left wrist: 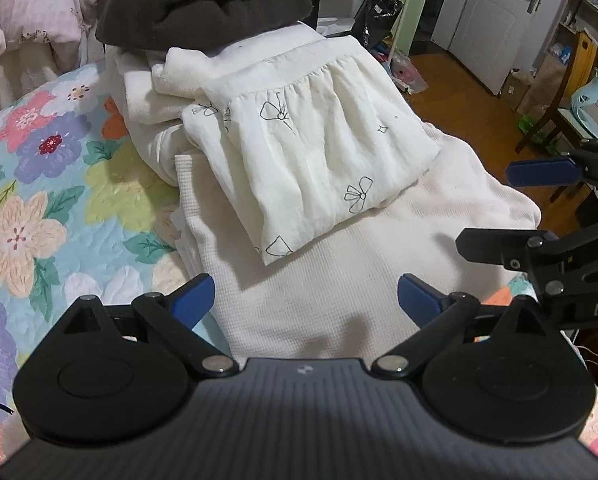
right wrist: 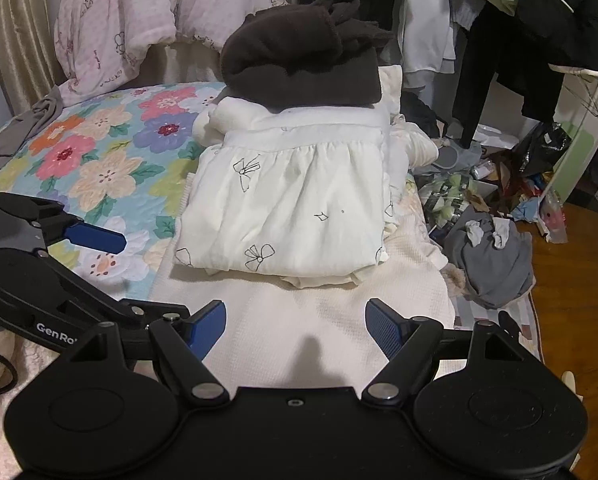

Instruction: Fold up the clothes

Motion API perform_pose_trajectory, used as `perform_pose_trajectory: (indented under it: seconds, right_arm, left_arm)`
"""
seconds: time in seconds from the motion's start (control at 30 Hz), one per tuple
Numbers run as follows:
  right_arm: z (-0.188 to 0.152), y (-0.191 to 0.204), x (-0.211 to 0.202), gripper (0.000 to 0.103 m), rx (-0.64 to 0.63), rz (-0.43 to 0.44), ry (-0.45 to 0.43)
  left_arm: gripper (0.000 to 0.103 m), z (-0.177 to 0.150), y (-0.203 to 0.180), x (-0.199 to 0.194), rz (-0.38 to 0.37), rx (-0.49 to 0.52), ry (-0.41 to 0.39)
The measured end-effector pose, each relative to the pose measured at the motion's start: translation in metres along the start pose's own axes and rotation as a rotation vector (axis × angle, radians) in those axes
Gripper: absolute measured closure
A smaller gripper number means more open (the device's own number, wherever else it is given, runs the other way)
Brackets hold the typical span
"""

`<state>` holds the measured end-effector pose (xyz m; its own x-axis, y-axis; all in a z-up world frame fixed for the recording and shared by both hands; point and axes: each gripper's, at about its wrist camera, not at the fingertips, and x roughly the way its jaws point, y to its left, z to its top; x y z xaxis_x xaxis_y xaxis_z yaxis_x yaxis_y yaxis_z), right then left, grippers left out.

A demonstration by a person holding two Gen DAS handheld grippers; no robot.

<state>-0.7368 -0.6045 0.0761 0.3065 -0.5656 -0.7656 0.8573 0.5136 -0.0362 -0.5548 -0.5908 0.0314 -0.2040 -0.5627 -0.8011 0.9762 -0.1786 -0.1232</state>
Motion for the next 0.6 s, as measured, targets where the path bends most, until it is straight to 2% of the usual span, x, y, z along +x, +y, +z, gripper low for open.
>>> perform_pose_trajectory:
  seconds: [0.1, 0.3, 0.6]
  right_arm:
    - [0.0000, 0.0001, 0.0000, 0.022, 0.004, -0.002, 0.002]
    - [0.0008, 0.0007, -0.0048, 0.022, -0.003, -0.004, -0.013]
    - [-0.0018, 0.0047, -0.0005, 0.022, -0.018, 0.000, -0.003]
  left_arm:
    - [0.000, 0.0015, -0.0007, 0.0001, 0.012, -0.001, 0.006]
    - [0.000, 0.0026, 0.0023, -0.0014, -0.010, -0.026, 0.009]
    - [0.000, -0.0007, 0.0024, 0.0028, 0.016, -0.046, 0.029]
